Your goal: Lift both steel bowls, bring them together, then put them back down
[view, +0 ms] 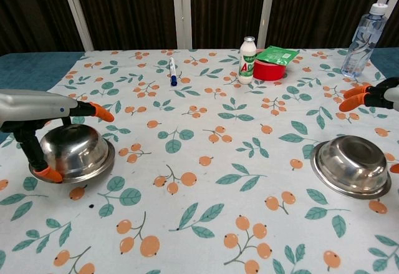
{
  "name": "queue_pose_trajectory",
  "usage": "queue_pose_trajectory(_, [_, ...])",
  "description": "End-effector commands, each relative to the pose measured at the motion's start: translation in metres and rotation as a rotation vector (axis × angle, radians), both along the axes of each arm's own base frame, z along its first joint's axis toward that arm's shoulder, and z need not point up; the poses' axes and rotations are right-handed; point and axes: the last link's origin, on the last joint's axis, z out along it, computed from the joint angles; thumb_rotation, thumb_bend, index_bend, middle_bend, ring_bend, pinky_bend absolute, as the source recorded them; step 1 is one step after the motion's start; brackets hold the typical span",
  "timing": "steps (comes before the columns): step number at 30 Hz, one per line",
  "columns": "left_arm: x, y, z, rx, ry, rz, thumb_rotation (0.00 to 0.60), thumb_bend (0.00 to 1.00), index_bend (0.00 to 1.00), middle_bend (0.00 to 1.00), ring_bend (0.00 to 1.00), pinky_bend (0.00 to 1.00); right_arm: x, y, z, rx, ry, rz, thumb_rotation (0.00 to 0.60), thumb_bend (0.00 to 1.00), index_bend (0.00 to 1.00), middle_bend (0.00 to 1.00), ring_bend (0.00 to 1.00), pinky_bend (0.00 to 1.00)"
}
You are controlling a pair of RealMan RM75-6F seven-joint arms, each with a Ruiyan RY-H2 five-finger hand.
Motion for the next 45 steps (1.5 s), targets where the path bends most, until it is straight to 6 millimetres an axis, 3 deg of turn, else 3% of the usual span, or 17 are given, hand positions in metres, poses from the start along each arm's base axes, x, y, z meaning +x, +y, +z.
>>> queue_pose_trajectory(1, [0.001,-0.007,0.001,0.005,0.012,-0.006,0.6,0.03,0.03,0.0,0.0,0.18,-0.002,-0.001,0.001,-0.002,0.001,-0.004,0.6,0.1,0.16,0.07,0.17,0.05])
queue_pose_trajectory(10, [0.009,-0.005,0.002,0.031,-0.036,-0.012,0.6,0.02,0.0,0.0,0.0,0.14,-0.004,-0.002,0.002,-0.008,-0.033,-0.031,0.6,0.1,0.09,0.05,0.15,0.04])
queue_pose_trajectory(15, [0.014,-0.009,0.019,0.133,-0.099,-0.065,0.6,0.03,0.05,0.0,0.0,0.14,-0.002,0.003,0.016,-0.06,-0.172,-0.067,0.6,0.09,0.11,0.06,0.15,0.04])
queue_pose_trajectory(19, [-0.001,-0.035,0.042,0.266,-0.091,-0.105,0.6,0.04,0.06,0.0,0.0,0.14,-0.008,0.019,0.03,-0.16,-0.328,-0.08,0.6,0.09,0.14,0.06,0.16,0.04])
queue_pose_trajectory(31, [-0.059,-0.105,0.091,0.593,-0.023,-0.086,0.6,0.06,0.1,0.0,0.0,0.14,-0.044,0.062,0.05,-0.3,-0.393,-0.064,0.6,0.09,0.14,0.06,0.16,0.04])
queue_pose_trajectory(35, [-0.077,-0.124,0.099,0.673,-0.048,-0.068,0.6,0.06,0.1,0.0,0.0,0.14,-0.052,0.076,0.054,-0.308,-0.391,-0.046,0.6,0.09,0.14,0.05,0.16,0.04])
queue_pose_trajectory(40, [-0.098,-0.135,0.096,0.681,-0.052,-0.008,0.6,0.07,0.11,0.0,0.0,0.13,-0.055,0.088,0.058,-0.283,-0.336,-0.039,0.6,0.09,0.14,0.06,0.16,0.04])
queue_pose_trajectory(45, [-0.099,-0.137,0.1,0.721,-0.058,-0.029,0.6,0.07,0.11,0.0,0.0,0.13,-0.052,0.095,0.063,-0.265,-0.341,-0.053,0.6,0.09,0.14,0.06,0.16,0.04])
